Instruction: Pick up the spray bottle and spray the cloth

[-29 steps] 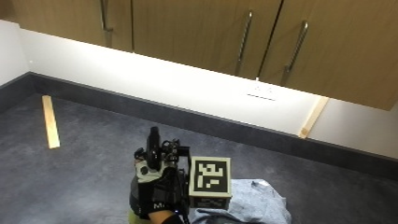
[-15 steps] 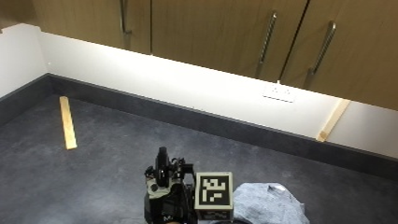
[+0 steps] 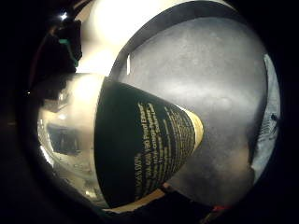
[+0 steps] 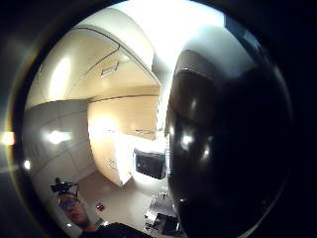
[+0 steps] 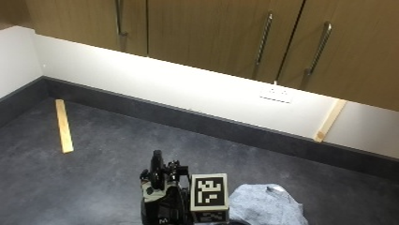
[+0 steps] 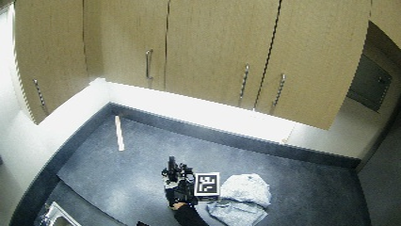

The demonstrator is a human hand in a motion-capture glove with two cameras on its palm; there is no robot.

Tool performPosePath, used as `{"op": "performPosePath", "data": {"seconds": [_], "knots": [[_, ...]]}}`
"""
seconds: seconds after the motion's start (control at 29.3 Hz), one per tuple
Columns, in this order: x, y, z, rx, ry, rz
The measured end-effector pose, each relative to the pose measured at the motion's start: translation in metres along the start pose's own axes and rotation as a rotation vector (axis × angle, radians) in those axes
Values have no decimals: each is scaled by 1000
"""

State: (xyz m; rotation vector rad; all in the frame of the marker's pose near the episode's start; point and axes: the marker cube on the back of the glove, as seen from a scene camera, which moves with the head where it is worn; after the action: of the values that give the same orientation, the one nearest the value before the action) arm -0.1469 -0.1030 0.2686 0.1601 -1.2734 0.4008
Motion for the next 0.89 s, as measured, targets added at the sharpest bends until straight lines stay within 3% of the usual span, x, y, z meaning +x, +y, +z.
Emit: {"op": "performPosePath", "data": {"seconds": [0.44,0.89], "knots": [[7,15,-2,-74,107,125],[-28,46,7,-188,50,-14]]}}
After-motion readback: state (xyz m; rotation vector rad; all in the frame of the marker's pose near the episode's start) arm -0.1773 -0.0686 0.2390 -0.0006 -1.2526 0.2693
